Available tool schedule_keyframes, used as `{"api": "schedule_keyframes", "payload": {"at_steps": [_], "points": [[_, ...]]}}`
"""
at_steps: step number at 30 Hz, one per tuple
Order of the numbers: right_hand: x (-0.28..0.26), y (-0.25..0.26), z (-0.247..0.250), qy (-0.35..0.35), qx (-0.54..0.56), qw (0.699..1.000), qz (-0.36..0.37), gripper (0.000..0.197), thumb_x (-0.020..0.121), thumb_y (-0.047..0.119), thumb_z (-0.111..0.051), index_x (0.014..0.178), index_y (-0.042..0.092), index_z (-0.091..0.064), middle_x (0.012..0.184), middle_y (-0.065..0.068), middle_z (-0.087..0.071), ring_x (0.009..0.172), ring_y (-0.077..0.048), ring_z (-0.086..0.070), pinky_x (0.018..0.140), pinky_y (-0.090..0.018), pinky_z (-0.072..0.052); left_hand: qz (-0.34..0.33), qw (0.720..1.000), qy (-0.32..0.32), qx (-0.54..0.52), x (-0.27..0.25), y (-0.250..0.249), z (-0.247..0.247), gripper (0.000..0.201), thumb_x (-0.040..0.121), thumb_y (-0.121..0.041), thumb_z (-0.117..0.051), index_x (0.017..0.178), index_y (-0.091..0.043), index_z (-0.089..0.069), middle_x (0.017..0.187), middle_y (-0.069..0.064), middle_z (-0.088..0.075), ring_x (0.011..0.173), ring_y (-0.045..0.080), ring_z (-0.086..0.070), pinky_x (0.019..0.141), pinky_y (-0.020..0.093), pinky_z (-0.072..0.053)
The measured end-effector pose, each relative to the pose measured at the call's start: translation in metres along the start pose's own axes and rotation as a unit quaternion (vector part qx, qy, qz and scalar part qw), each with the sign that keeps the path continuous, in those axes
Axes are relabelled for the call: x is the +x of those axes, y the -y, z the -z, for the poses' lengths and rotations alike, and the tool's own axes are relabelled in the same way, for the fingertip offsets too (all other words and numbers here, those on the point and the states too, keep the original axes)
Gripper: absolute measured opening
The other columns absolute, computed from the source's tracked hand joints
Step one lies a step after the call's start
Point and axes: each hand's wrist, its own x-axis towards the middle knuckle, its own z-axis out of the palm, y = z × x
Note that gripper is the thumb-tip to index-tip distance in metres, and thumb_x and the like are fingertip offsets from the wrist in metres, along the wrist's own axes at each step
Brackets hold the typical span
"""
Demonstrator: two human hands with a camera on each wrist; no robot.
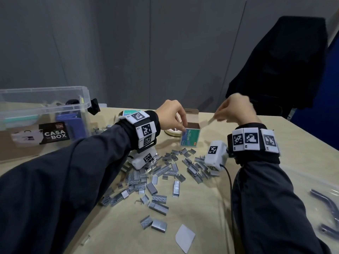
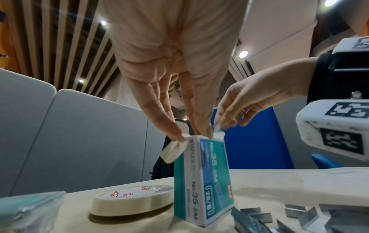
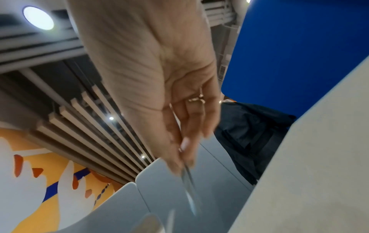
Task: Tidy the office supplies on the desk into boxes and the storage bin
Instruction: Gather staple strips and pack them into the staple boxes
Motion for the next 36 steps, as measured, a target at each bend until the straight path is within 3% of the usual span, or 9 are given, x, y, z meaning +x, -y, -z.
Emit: {"api": "schedule_keyframes", "payload": {"at_steps": [3, 7, 12, 16, 19, 21, 23, 30, 36], "points": [[0.000, 0.008, 0.008, -0.067, 0.018, 0.996, 0.051, 0.009, 0.076, 0.020, -0.080, 0.071, 0.023, -0.073, 0.082, -0.004, -0.072, 0.084, -0.022, -0.068, 0.080, -0.038, -0.058, 0.002, 1.000, -0.006, -0.004, -0.001, 0.000, 0.002, 0.021, 0.071, -0.013, -0.085, 0.088, -0.007, -0.075, 0.093, 0.002, -0.068, 0.072, 0.013, -0.070, 0.057, 0.018, -0.055], [-0.002, 0.021, -0.005, 0.047, 0.007, 0.991, 0.122, 0.013, 0.076, 0.019, -0.083, 0.070, 0.026, -0.074, 0.075, 0.001, -0.071, 0.079, -0.016, -0.068, 0.078, -0.039, -0.060, 0.018, 1.000, -0.007, -0.016, -0.001, 0.000, 0.000, 0.040, 0.069, -0.016, -0.087, 0.103, -0.007, -0.068, 0.096, 0.004, -0.066, 0.075, 0.016, -0.069, 0.065, 0.026, -0.058], [0.002, 0.029, -0.042, 0.104, -0.088, 0.985, 0.104, 0.005, 0.077, 0.022, -0.080, 0.082, 0.024, -0.079, 0.088, 0.000, -0.073, 0.088, -0.019, -0.068, 0.085, -0.039, -0.057, 0.030, 0.999, -0.011, -0.016, 0.000, -0.002, -0.001, 0.042, 0.068, -0.015, -0.087, 0.104, -0.002, -0.069, 0.097, 0.007, -0.068, 0.082, 0.021, -0.070, 0.070, 0.030, -0.059], [0.003, 0.028, -0.053, 0.146, -0.062, 0.984, 0.080, 0.015, 0.082, 0.017, -0.074, 0.096, 0.013, -0.079, 0.097, -0.006, -0.072, 0.094, -0.020, -0.065, 0.082, -0.031, -0.053, 0.033, 0.999, 0.011, -0.014, -0.001, -0.003, 0.004, 0.039, 0.071, -0.013, -0.085, 0.106, -0.003, -0.069, 0.094, 0.003, -0.066, 0.083, 0.018, -0.068, 0.074, 0.031, -0.059], [0.001, 0.030, -0.050, 0.167, -0.061, 0.982, 0.059, 0.016, 0.083, 0.017, -0.072, 0.096, 0.011, -0.078, 0.092, -0.006, -0.071, 0.086, -0.018, -0.063, 0.071, -0.027, -0.048, 0.034, 0.999, 0.029, -0.017, -0.004, 0.000, 0.009, 0.033, 0.075, -0.009, -0.080, 0.106, -0.003, -0.070, 0.090, 0.000, -0.067, 0.082, 0.014, -0.065, 0.073, 0.026, -0.058], [-0.001, 0.034, -0.049, 0.184, -0.090, 0.977, 0.052, 0.017, 0.084, 0.017, -0.067, 0.097, 0.010, -0.077, 0.073, -0.005, -0.062, 0.072, -0.017, -0.058, 0.058, -0.026, -0.043, 0.030, 0.999, 0.033, -0.013, -0.005, 0.002, 0.010, 0.030, 0.078, -0.009, -0.078, 0.106, -0.005, -0.071, 0.091, 0.001, -0.068, 0.083, 0.013, -0.065, 0.066, 0.014, -0.054], [-0.003, 0.039, -0.049, 0.196, -0.126, 0.971, 0.053, 0.021, 0.086, 0.016, -0.063, 0.101, 0.009, -0.075, 0.064, -0.003, -0.054, 0.072, -0.020, -0.056, 0.053, -0.026, -0.038, 0.027, 0.999, 0.032, -0.013, -0.006, 0.004, 0.009, 0.029, 0.079, -0.011, -0.077, 0.107, -0.005, -0.071, 0.091, 0.001, -0.068, 0.083, 0.012, -0.064, 0.058, 0.007, -0.049], [-0.005, 0.041, -0.049, 0.203, -0.192, 0.958, 0.064, 0.029, 0.094, 0.023, -0.054, 0.116, 0.009, -0.068, 0.071, -0.002, -0.053, 0.084, -0.024, -0.057, 0.065, -0.028, -0.041, 0.026, 0.999, 0.040, -0.001, -0.006, 0.003, 0.006, 0.028, 0.082, -0.010, -0.074, 0.109, -0.003, -0.069, 0.093, 0.002, -0.068, 0.082, 0.012, -0.062, 0.053, 0.003, -0.046], [-0.003, 0.039, -0.049, 0.207, -0.174, 0.961, 0.060, 0.034, 0.098, 0.030, -0.050, 0.117, 0.008, -0.067, 0.090, -0.006, -0.062, 0.092, -0.024, -0.060, 0.074, -0.032, -0.043, 0.097, 0.994, 0.025, 0.044, -0.010, 0.012, 0.033, 0.013, 0.087, -0.005, -0.065, 0.098, -0.002, -0.073, 0.096, 0.010, -0.071, 0.079, 0.017, -0.067, 0.063, 0.029, -0.060]]}}
